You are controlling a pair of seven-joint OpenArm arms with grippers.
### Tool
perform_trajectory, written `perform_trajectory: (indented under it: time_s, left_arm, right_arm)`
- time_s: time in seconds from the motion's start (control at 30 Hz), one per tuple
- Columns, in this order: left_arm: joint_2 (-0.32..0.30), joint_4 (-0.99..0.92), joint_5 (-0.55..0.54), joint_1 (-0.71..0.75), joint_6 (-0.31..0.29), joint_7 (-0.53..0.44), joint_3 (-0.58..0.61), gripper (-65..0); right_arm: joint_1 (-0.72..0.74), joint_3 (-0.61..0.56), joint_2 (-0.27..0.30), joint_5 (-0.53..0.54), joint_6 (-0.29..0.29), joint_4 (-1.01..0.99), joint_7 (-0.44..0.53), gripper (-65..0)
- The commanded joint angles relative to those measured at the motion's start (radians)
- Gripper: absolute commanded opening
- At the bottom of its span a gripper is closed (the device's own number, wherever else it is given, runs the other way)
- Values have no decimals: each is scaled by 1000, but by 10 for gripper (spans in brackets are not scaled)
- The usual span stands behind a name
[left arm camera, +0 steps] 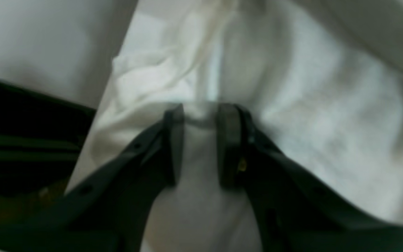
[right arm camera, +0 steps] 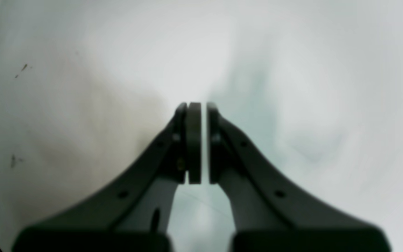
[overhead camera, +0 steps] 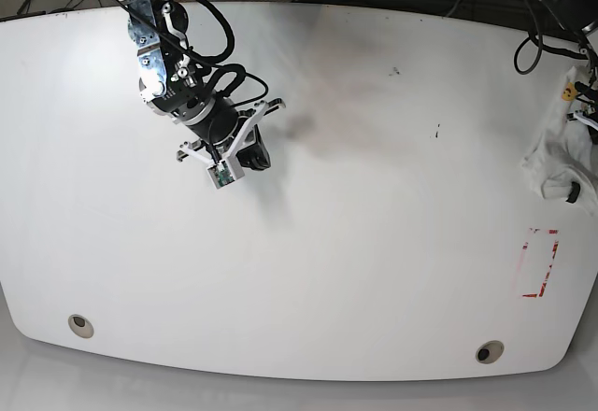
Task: Layout the t-shirt on the table in an organized manner, then fold the t-shirt properly
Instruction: 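Hold the bundle at the table edge with the left gripper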
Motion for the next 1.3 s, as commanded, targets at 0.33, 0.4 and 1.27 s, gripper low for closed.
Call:
perform_trajectory:
  time_s: [0.33,0.4,1.27]
  left_arm:
    - [-14,12,6,117,48,77,-68,-503]
    - [20,33,6,143,46,78,-117,-503]
    - [118,199,11,160,48,83,-186,-503]
  right_arm:
    - [-7,4,9,6,3,46,25,-632]
    - [-9,4,9,6,3,46,25,-632]
    - [-27,3,10,8,5,61,25,-632]
